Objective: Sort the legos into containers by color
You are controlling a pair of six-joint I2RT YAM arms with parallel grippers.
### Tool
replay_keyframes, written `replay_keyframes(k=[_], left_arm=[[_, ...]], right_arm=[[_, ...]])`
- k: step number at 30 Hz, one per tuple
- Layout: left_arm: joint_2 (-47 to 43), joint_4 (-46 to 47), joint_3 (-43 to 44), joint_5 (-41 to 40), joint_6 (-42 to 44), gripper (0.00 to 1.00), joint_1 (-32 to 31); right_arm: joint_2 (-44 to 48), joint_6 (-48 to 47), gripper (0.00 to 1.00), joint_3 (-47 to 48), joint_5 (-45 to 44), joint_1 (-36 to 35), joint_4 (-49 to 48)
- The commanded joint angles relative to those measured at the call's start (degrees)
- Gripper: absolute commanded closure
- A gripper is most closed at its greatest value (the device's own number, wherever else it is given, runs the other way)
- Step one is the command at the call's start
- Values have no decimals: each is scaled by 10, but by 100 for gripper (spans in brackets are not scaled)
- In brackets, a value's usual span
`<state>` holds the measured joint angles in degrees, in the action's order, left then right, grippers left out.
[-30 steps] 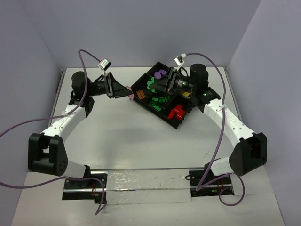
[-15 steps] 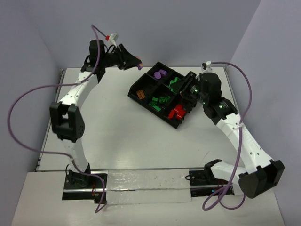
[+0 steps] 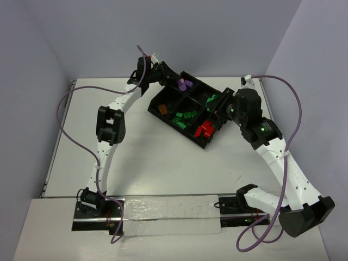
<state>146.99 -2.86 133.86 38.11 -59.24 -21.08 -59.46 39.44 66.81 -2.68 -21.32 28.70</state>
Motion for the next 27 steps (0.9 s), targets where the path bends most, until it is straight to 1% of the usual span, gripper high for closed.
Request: replay_keyframes(k=[1, 4, 8, 9, 10, 11, 12, 14, 15, 16, 18, 21, 24, 27], left_arm=[[37, 111, 51, -62, -61, 100, -13], [64, 124, 75, -88, -66, 100, -23], [85, 129, 83, -127, -76, 99, -29], [90, 133, 79, -129, -82, 92, -30], [92, 134, 80, -128, -83, 81, -32], [91, 130, 79, -128, -76, 68, -34], [90, 128, 76, -129, -71, 58, -36], [88, 132, 72, -128, -67, 42, -37], [89, 136, 75, -122, -68, 32, -35], [91, 138, 79, -119, -68, 26, -34], [89, 138, 83, -115, -65, 20, -32], [79, 136, 82, -106, -58, 17, -31], [61, 140, 71, -96, -56, 17, -29], [23, 136, 48, -94, -40, 18, -27]], right_arm=[[3, -15, 100, 28, -11, 1, 16], [2, -15, 100, 25, -5, 1, 20], [-5, -13, 100, 26, 3, 1, 22], [-7, -17, 100, 27, 5, 1, 23], [-8, -22, 100, 28, 7, 1, 24], [-10, -28, 100, 30, 7, 1, 27], [-12, -32, 100, 32, 7, 1, 30], [-15, -34, 100, 36, 6, 1, 33], [-20, -35, 100, 38, 8, 1, 33], [-22, -35, 100, 39, 11, 1, 33], [-35, -38, 100, 48, 20, 1, 33], [-41, -39, 100, 51, 23, 1, 31], [-41, -37, 100, 47, 23, 1, 27], [-38, -34, 100, 41, 31, 0, 22]])
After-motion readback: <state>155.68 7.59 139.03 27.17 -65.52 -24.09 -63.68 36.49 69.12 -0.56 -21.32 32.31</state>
